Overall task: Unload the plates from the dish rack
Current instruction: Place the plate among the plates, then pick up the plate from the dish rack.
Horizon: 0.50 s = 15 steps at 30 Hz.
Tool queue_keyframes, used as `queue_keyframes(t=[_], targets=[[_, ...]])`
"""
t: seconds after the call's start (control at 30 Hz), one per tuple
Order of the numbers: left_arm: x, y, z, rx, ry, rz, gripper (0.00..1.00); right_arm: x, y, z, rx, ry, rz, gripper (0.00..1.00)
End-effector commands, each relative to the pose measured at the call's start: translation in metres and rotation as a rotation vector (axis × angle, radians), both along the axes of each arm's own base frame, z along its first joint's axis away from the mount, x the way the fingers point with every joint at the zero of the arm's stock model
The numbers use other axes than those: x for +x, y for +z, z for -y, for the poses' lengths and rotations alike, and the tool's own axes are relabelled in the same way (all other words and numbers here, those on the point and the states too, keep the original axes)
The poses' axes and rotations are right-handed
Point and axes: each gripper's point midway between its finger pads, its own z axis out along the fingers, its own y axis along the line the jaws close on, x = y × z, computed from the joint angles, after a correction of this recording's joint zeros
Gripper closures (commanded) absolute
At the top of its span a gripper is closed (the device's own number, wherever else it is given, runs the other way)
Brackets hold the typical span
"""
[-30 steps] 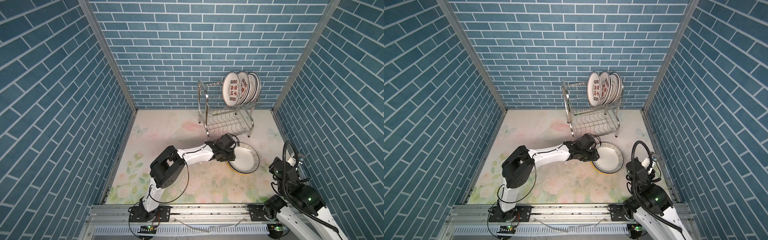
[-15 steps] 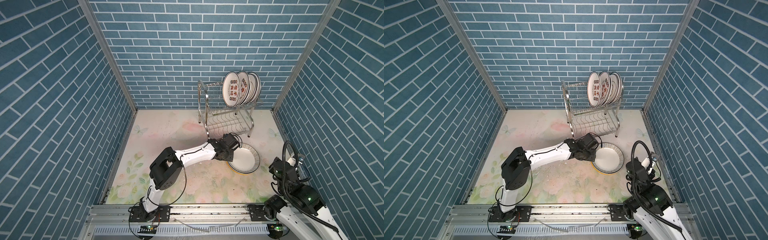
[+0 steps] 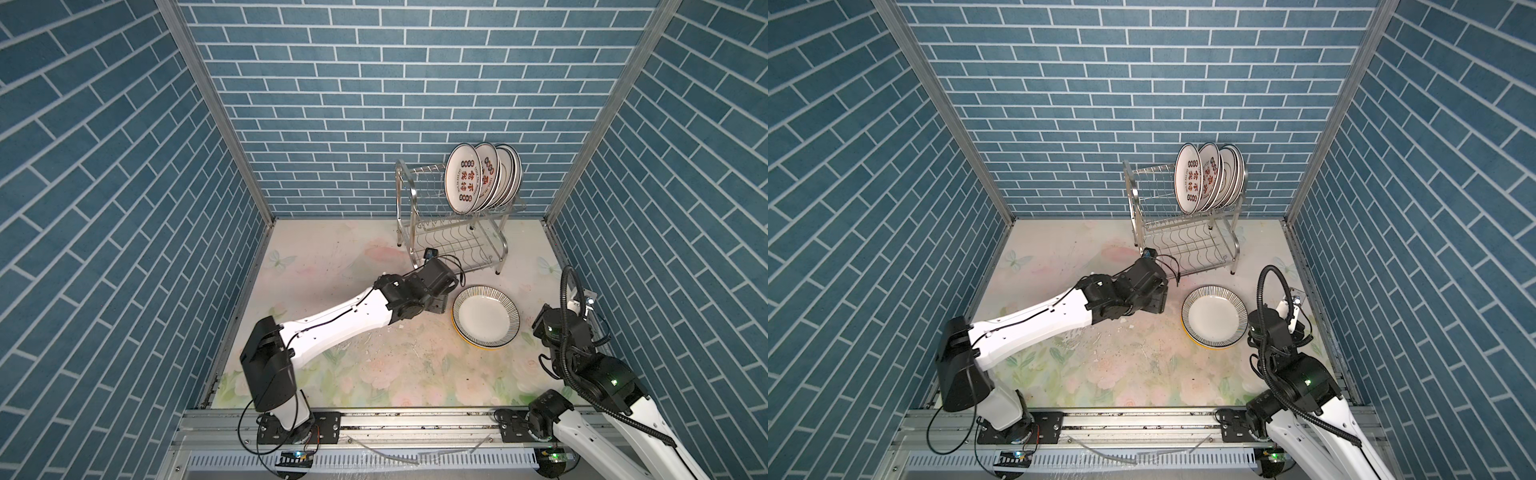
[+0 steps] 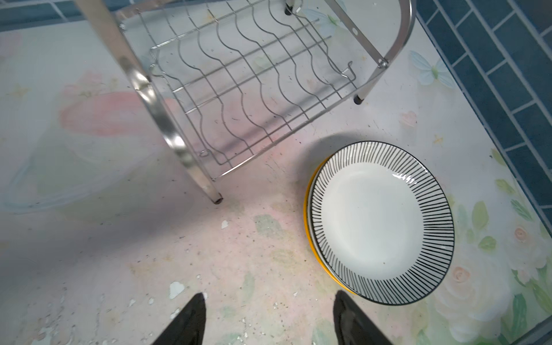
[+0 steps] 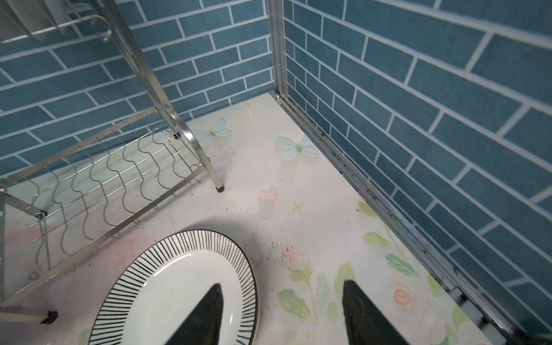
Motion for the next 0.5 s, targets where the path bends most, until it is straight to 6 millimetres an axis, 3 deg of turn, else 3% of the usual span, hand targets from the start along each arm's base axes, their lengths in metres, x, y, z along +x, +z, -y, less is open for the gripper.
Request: queue_keyframes(t=[0.0,0.13,0.3,0.33,0.37,0.47], targets=[[0.012,0.005,-0.041,0.027,0.056,0.046,0.29,0.015,0.048,-0.016,-0.033,0.098,0.083,0.36],[0.013,0.018,-0.083,-0.017,0.111,0.084,0.26,0.030,0.095,-0.035,-0.054,0.184,0.142,0.35],[0.009,0.031,-0.120,-0.045,0.150,0.131,0.20,0.050,0.145,-0.060,-0.068,0.284,0.205,0.34],[0.008,0.034,-0.127,-0.053,0.160,0.138,0.16,0.055,0.155,-0.066,-0.068,0.303,0.219,0.34],[0.008,0.036,-0.135,-0.062,0.169,0.143,0.01,0.060,0.164,-0.073,-0.069,0.327,0.232,0.33],[0.007,0.043,-0.154,-0.083,0.200,0.168,0.01,0.075,0.183,-0.091,-0.082,0.385,0.250,0.30]])
